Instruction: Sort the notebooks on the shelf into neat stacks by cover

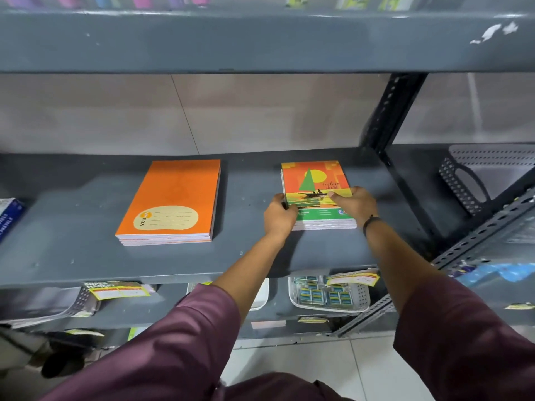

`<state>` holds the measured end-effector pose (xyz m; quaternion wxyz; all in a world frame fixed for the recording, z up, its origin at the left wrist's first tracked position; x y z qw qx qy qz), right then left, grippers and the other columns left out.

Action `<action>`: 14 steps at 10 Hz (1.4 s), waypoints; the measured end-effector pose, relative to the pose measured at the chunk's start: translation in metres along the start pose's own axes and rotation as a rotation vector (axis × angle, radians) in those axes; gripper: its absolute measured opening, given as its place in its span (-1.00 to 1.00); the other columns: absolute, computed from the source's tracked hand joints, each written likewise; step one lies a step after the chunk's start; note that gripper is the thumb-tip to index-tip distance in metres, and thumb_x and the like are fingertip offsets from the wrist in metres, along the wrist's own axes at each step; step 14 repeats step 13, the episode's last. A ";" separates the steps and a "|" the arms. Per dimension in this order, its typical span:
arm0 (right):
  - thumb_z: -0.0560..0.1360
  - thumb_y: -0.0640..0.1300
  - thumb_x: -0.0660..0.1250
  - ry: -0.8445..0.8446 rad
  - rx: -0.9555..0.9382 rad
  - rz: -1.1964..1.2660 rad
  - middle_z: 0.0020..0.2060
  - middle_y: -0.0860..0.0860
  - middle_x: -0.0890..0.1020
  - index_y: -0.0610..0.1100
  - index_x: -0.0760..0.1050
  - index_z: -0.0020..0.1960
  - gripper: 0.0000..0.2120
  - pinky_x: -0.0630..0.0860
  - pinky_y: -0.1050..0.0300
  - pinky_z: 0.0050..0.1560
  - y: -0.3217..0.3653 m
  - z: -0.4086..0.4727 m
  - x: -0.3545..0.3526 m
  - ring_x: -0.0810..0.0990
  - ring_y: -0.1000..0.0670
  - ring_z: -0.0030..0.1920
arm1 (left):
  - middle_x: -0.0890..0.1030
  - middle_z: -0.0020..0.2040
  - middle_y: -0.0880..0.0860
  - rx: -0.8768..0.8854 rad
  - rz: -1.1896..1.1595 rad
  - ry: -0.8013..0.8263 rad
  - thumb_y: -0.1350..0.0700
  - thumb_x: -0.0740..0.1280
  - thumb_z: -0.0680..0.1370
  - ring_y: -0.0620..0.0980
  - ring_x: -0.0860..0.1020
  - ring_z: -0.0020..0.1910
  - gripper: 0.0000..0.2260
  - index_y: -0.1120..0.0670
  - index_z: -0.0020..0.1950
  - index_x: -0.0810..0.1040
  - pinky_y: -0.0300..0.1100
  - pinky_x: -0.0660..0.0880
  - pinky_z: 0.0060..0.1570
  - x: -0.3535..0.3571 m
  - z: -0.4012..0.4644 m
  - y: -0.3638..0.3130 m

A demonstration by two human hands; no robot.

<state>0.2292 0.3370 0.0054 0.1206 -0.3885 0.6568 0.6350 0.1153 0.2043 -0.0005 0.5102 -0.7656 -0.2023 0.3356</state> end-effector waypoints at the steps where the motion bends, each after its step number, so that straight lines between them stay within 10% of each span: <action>1: 0.44 0.08 0.36 -0.011 -0.012 -0.022 0.04 -0.17 0.67 -0.22 0.58 0.07 -0.61 0.48 0.11 -0.01 0.014 -0.008 0.016 0.60 -0.21 0.10 | 0.57 0.20 0.21 -0.015 0.015 -0.057 0.26 0.18 0.53 0.22 0.54 0.13 -0.68 0.19 0.29 0.40 -0.06 0.47 0.07 -0.017 0.001 0.003; 9: 0.48 0.16 0.25 0.032 -0.058 -0.169 0.04 -0.17 0.67 -0.18 0.56 0.08 -0.57 0.43 0.13 -0.22 0.068 -0.037 0.099 0.61 -0.23 0.03 | 0.56 0.22 0.19 -0.169 0.237 -0.271 0.07 0.17 0.54 0.25 0.51 0.21 -0.68 0.12 0.27 0.34 0.14 0.52 0.17 -0.081 0.017 0.025; 11: 0.51 0.14 0.18 -0.167 -0.168 -0.390 0.28 -0.16 0.46 -0.17 0.33 0.35 -0.47 0.35 -0.09 0.16 0.072 -0.061 0.098 0.38 -0.19 0.28 | 0.54 0.24 0.20 0.000 0.320 -0.337 0.15 0.21 0.53 0.23 0.47 0.23 -0.62 0.18 0.34 0.32 0.08 0.53 0.12 -0.079 0.001 0.015; 14: 0.55 0.06 0.14 -0.264 -0.434 -0.383 0.26 -0.11 0.50 -0.11 0.42 0.31 -0.59 0.31 -0.10 0.16 0.088 -0.100 0.095 0.40 -0.16 0.26 | 0.59 0.19 0.16 0.273 0.532 -0.410 0.17 0.18 0.52 0.18 0.49 0.18 -0.61 0.12 0.36 0.36 0.02 0.52 -0.02 -0.100 -0.043 0.004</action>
Point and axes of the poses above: each hand's wrist, its own z-axis towards the middle knuckle, its own x-axis out of the palm, y = z × x, the point moved 2 cm from there along z, towards the middle knuckle
